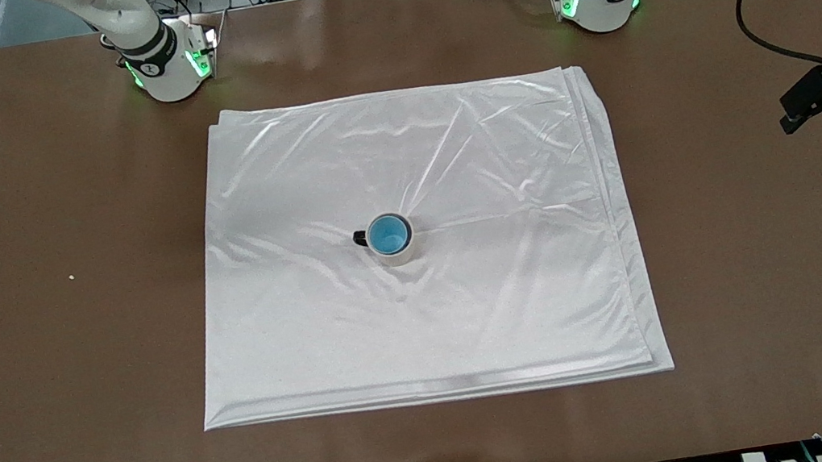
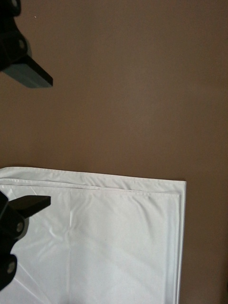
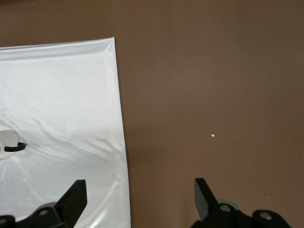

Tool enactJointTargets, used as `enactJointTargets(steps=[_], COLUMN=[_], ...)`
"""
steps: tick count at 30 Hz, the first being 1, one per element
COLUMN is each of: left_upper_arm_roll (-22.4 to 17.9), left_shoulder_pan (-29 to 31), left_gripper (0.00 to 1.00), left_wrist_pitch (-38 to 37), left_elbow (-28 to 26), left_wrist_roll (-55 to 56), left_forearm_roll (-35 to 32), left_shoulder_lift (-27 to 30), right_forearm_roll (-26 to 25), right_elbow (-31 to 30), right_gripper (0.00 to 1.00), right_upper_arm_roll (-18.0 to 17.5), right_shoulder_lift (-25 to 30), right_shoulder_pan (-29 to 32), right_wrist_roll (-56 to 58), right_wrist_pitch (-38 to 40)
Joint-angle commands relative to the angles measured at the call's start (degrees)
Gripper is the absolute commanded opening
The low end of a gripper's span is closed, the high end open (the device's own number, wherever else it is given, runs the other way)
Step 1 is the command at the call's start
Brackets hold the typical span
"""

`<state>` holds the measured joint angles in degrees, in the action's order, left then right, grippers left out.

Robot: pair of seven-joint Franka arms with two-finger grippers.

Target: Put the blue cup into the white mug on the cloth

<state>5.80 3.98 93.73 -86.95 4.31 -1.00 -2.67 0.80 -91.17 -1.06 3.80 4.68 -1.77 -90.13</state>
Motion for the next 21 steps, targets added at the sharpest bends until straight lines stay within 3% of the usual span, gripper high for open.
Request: enactJointTargets(steps=[1, 21], left_upper_arm_roll=[-0.44, 0.09], left_shoulder_pan=[-1.17, -1.08], left_gripper=[1.0, 1.0], left_wrist_pitch=[-3.2, -6.72], left_elbow=[-1.73, -0.59], left_wrist_roll=[-1.06, -1.06], left_forearm_roll=[0.92, 1.09], left_shoulder_lift=[3.46, 3.82], right_forearm_roll=[0.87, 0.7], right_elbow=[0.11, 0.11], right_gripper=[1.0, 1.0], right_upper_arm_roll=[-0.17, -0.35], right_shoulder_lift=[0.42, 0.59], right_shoulder_pan=[0.07, -0.02], right_wrist_roll=[0.36, 0.19], right_wrist_pitch=[-0.05, 0.13])
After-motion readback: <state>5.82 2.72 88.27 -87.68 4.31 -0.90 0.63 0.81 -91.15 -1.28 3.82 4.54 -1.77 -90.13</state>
